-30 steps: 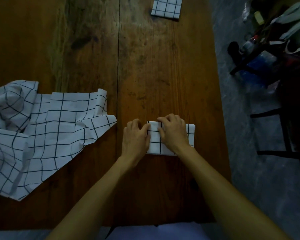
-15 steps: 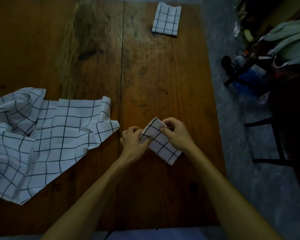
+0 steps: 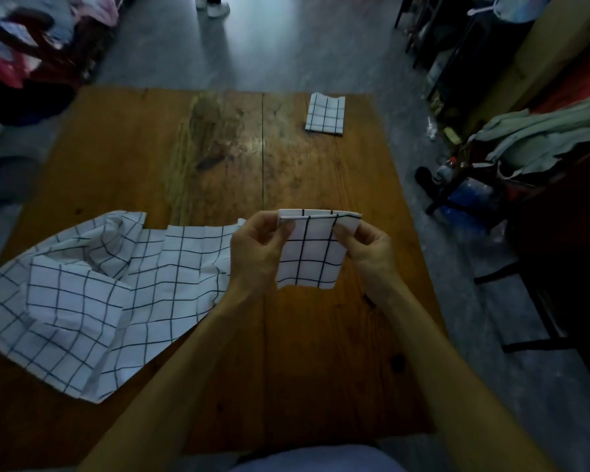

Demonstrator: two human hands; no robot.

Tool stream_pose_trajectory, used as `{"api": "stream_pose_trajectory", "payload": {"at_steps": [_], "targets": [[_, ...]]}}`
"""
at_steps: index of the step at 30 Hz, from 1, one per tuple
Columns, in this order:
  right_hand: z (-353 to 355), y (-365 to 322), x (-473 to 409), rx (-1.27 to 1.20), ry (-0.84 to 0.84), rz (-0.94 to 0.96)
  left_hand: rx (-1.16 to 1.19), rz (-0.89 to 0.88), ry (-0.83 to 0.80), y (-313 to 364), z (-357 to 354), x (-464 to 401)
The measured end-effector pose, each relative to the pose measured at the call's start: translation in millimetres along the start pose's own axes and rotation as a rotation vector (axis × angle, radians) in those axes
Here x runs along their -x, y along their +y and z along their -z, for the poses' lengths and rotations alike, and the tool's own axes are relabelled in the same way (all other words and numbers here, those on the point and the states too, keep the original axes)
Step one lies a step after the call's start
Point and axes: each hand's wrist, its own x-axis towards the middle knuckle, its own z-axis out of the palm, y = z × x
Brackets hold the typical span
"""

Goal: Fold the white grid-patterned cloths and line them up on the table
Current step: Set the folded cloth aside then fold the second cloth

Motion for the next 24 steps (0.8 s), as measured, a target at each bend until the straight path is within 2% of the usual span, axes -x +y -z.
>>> {"api": "stream_pose_trajectory", "payload": {"at_steps": [12, 24], "targets": [[-33, -26, 31, 0.004, 0.052, 0.113, 0.050, -0.069, 0.009, 33, 31, 15], [-33, -23, 44, 0.105, 0.078, 0.211, 0.024, -0.115, 0.009, 39, 42, 19]]}}
